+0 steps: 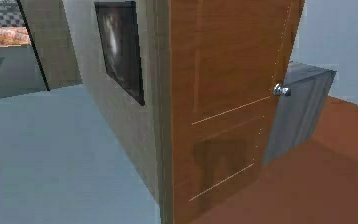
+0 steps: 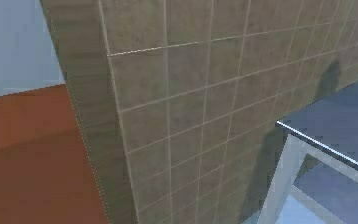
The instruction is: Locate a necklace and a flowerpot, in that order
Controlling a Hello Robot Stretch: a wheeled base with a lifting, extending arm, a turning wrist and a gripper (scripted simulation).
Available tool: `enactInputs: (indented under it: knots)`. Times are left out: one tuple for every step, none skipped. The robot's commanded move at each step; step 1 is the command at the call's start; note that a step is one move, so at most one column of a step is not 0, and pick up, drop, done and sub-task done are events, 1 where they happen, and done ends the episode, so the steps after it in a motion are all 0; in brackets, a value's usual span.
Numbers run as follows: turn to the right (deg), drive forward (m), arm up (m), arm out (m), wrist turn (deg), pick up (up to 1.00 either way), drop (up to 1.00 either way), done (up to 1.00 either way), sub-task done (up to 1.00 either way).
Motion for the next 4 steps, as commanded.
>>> enactInputs:
  knots:
    - [18.0,0.0,0.0,0.0,0.0,0.0,0.0,0.0,0.0]
    - [0.0,0.3,0.0,0.0,0.0,0.0,0.0,0.0,0.0]
    - [33.0,0.0,0.0,0.0,0.0,0.0,0.0,0.0,0.0]
    - [0.0,1.0,0.0,0.0,0.0,0.0,0.0,0.0,0.0]
